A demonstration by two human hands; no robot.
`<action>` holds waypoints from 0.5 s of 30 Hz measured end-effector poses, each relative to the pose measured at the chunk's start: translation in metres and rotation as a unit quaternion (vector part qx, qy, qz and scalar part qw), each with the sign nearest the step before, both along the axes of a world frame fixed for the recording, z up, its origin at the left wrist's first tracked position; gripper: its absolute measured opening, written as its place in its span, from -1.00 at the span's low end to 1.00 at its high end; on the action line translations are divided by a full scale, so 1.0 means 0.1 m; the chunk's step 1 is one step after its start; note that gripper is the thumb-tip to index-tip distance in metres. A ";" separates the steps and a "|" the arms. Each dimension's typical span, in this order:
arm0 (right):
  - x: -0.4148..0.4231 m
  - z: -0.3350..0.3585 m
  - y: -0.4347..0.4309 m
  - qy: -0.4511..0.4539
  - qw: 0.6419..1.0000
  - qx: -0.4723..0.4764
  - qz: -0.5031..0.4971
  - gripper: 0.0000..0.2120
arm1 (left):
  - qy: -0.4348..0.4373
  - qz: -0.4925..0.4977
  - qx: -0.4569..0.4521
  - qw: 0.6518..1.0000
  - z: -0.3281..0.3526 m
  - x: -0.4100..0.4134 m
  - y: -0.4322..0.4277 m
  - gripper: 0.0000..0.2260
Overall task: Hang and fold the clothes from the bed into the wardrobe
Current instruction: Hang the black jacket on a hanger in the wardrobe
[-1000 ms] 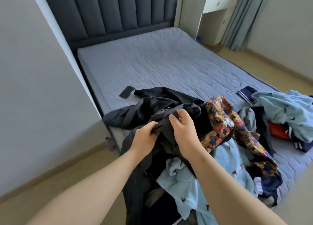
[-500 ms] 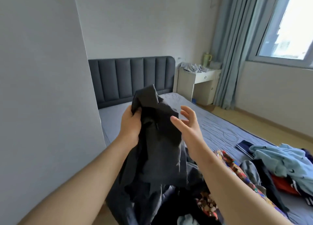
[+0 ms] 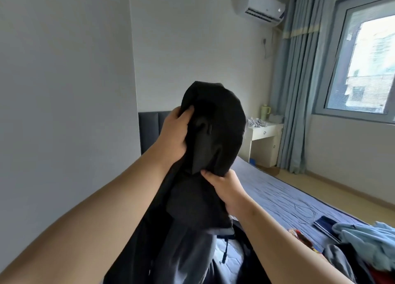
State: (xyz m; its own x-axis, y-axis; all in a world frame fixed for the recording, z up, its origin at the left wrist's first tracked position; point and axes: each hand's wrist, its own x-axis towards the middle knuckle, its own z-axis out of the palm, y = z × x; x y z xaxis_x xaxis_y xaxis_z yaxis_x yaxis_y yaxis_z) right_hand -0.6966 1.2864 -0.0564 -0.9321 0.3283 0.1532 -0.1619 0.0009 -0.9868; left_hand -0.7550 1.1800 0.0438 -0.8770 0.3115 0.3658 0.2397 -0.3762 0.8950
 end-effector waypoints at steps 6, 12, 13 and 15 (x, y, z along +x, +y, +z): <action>-0.09 0.31 -0.02 0.061 0.986 -0.147 -0.051 -0.96 | 0.133 -0.051 -0.221 0.965 -0.29 -0.03 -0.30 -0.44; -0.16 0.82 0.04 0.111 0.961 -0.249 -0.041 -0.74 | 0.013 -0.132 -0.296 0.946 -0.78 -0.04 -0.46 -0.15; -0.17 0.89 0.05 0.106 0.960 -0.258 -0.028 -0.67 | 0.009 -0.141 -0.322 0.936 -0.84 -0.03 -0.46 -0.18; -0.17 1.00 0.07 0.095 0.961 -0.258 -0.006 -0.64 | -0.013 -0.143 -0.339 0.930 -0.89 -0.01 -0.42 -0.35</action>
State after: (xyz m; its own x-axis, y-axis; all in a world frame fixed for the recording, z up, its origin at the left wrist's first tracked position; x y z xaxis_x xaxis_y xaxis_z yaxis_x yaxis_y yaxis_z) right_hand -0.7134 1.2930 0.0434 -0.8990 0.4168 0.1345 -0.3427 -0.4785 -0.8085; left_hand -0.7560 1.1377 -0.0449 -0.7288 0.6845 -0.0189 0.1924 0.2312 0.9537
